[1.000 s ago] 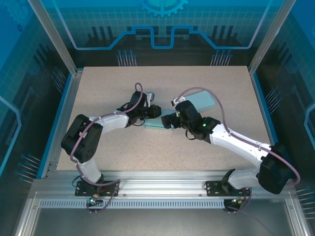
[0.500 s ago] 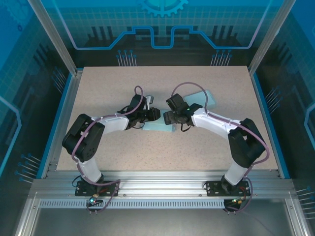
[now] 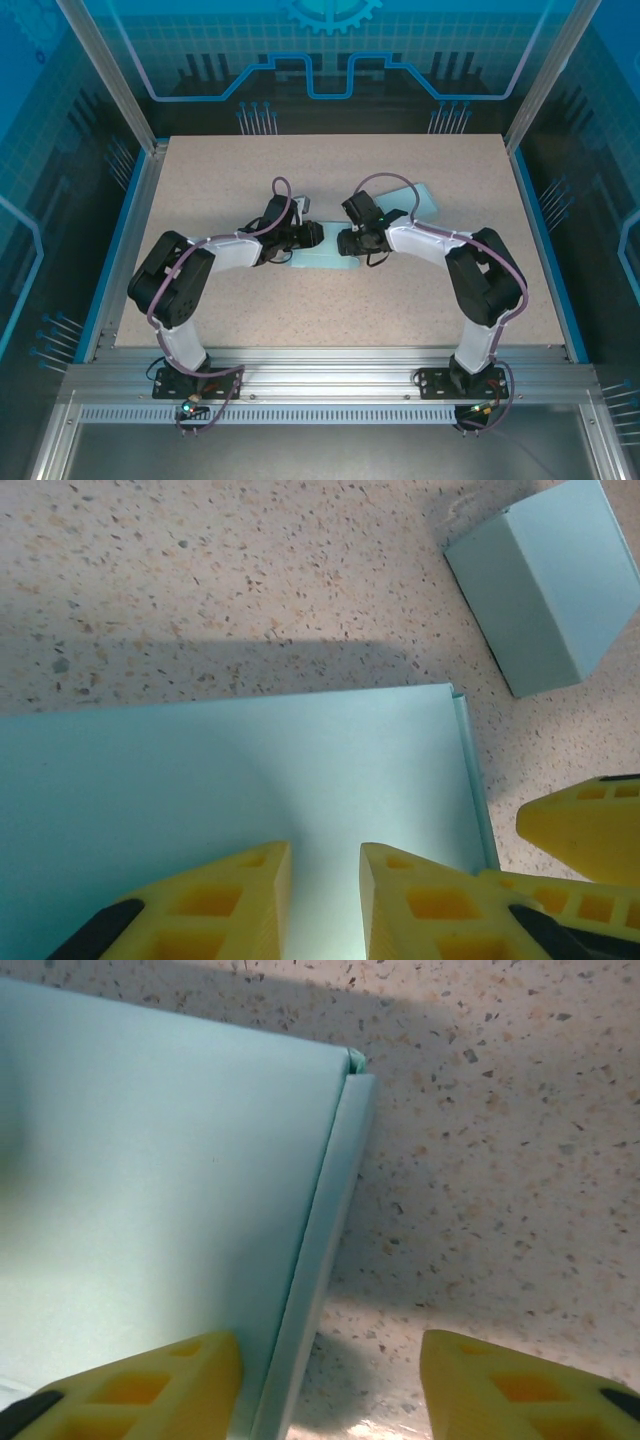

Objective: Fold the paper box

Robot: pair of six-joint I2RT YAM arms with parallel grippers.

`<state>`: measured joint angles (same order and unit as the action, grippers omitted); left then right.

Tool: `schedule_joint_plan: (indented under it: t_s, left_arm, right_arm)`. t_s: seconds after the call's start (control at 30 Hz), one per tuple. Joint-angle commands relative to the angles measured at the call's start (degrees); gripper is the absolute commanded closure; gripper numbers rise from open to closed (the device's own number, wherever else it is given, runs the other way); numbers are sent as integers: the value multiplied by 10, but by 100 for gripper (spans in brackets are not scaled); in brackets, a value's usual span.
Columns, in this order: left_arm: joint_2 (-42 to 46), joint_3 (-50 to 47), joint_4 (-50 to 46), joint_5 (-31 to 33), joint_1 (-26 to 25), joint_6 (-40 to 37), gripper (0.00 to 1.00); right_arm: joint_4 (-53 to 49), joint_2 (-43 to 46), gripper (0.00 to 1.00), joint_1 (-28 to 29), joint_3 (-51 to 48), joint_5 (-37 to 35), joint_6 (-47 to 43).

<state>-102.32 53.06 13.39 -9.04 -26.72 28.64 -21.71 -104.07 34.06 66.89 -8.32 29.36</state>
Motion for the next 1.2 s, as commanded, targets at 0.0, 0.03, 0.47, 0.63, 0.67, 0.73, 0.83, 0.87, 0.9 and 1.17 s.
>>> schedule_joint_plan:
  t_s: [0.0,0.03,0.47,0.63,0.67,0.73,0.83,0.87,0.9,1.17]
  left_arm:
    - [12,-16,-23,30,7,1,74]
    - [20,-17,-26,34,8,-3,74]
    - [147,14,-206,155,23,-91,70]
    - [208,-16,-205,142,62,-70,65]
    - [221,-23,-204,138,73,-65,64]
    - [246,-38,-201,137,93,-54,63]
    - [284,-63,-196,127,126,-39,58]
    - [296,-72,-193,120,137,-34,54]
    - [306,-80,-192,116,146,-31,51]
    - [373,-123,-206,118,185,-20,2]
  right_arm:
    - [-35,-43,50,-5,-40,8,9]
    - [-33,-41,50,-6,-43,10,10]
    - [-21,99,37,34,-10,-23,-132]
    - [-26,126,36,137,-14,-169,-286]
    - [-26,122,36,156,-15,-195,-307]
    - [-21,109,36,188,-17,-252,-340]
    - [-8,80,37,226,-22,-319,-380]
    - [-3,68,37,237,-22,-337,-391]
    - [2,57,37,245,-21,-350,-399]
    - [13,-39,22,274,13,-400,-435]
